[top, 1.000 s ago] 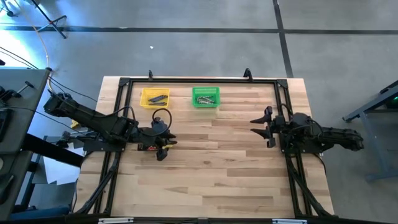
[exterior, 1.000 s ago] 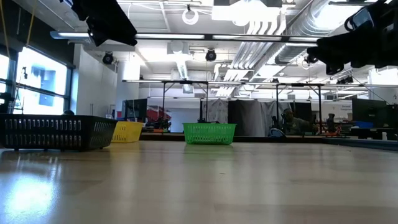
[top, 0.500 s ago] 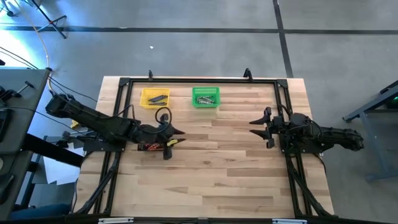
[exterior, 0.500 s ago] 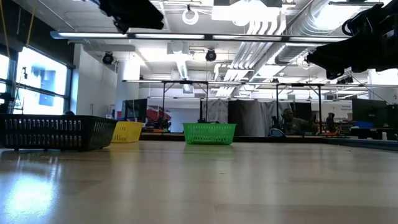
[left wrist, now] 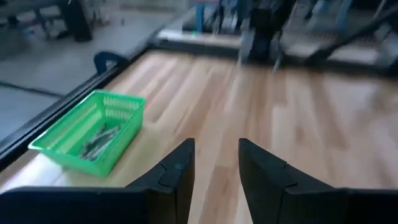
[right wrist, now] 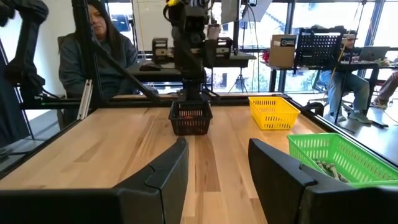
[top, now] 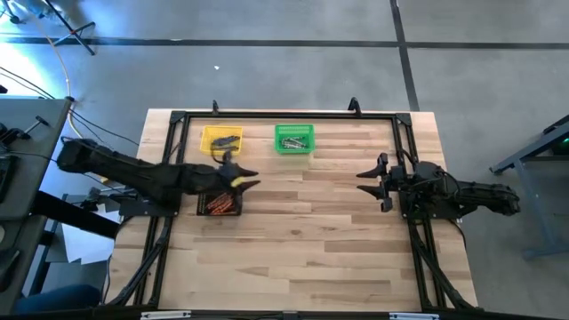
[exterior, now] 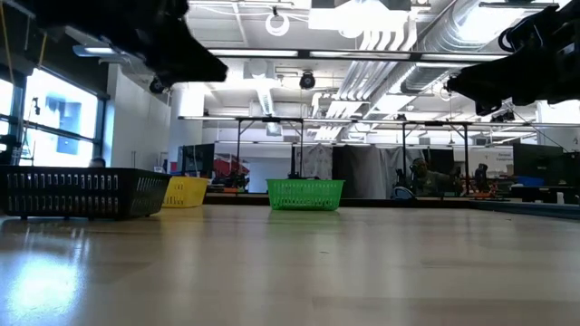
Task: Sort crayons
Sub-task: Return to Home Position
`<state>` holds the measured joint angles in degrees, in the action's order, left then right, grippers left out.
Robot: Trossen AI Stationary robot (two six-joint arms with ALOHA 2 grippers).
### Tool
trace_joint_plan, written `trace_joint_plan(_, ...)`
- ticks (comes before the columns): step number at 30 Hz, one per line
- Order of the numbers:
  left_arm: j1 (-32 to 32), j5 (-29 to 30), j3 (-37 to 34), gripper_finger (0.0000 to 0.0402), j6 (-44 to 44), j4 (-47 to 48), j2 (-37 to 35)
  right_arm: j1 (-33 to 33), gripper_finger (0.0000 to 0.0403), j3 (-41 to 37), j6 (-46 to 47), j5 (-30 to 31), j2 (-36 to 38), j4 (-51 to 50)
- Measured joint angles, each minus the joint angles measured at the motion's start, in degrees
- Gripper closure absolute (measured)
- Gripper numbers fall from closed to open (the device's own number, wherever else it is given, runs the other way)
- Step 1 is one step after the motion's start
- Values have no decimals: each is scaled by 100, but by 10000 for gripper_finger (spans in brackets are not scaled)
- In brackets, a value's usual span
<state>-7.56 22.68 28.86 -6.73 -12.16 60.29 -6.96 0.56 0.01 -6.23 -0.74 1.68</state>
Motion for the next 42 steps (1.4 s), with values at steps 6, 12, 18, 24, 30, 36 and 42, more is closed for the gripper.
trace_joint_plan(6,83,-314,-1026,291,-369,-204,-1324,0,242,0,0,1,-43,0)
trace_joint_plan(12,97,-250,-1544,291,-145,-223,-2573,0,242,-2,0,1,-47,-1)
trace_joint_plan(18,287,-247,-1886,291,281,-262,-3290,-2,242,-2,0,3,-45,-1)
trace_joint_plan(24,546,-269,-2196,291,435,-284,-4007,-1,242,-2,0,3,-46,-1)
trace_joint_plan(30,919,-254,-2454,291,411,-243,-4557,0,242,-2,0,5,-47,1)
trace_joint_plan(36,1431,-208,-2564,291,251,-250,-4952,0,242,-2,0,5,-47,-1)
trace_joint_plan(42,2025,3,-2792,291,400,-277,-5349,-1,242,-2,0,5,-47,0)
